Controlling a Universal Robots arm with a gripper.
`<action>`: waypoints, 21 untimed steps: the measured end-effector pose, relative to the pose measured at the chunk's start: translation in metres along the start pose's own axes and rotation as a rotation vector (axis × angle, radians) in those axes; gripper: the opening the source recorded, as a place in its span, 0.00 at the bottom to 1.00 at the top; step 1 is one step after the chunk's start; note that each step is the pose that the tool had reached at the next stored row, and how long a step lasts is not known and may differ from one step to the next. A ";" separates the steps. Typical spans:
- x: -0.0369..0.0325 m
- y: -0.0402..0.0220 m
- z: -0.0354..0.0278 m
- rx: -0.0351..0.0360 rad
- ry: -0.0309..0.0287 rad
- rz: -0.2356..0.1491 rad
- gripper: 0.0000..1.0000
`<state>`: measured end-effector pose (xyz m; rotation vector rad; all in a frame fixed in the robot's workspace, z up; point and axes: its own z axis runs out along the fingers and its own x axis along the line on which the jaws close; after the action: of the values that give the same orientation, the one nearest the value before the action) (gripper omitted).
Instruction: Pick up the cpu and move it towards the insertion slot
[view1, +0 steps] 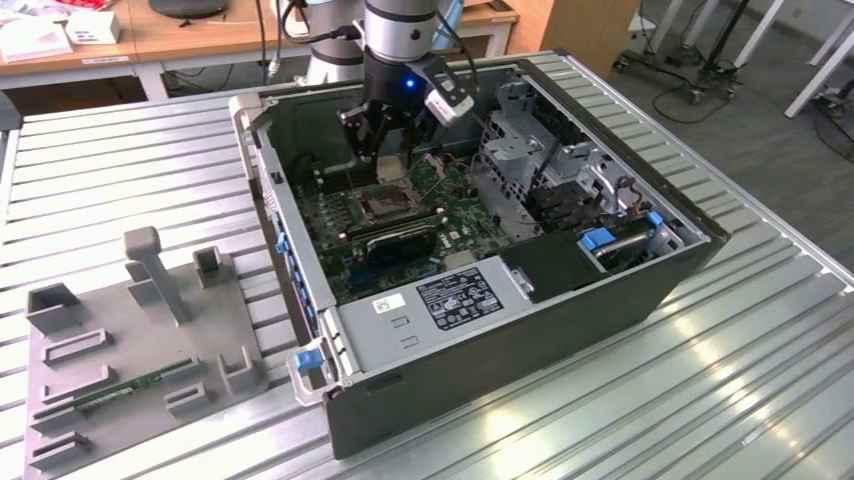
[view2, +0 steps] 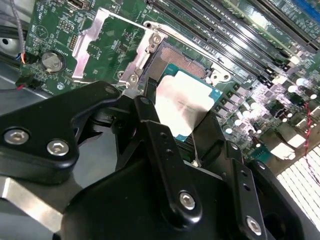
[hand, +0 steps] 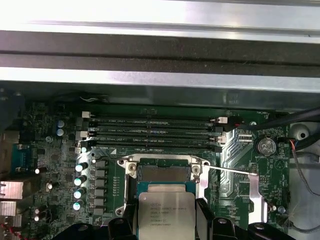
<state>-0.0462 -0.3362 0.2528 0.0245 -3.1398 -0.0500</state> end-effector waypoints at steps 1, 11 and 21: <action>0.0000 0.0001 0.0004 0.0000 0.0000 0.000 0.54; 0.0000 0.0005 -0.0118 0.0000 -0.0001 0.000 0.54; 0.0000 0.0012 -0.0328 0.0006 0.0000 0.000 0.54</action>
<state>-0.0461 -0.3361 0.2856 0.0244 -3.1398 -0.0491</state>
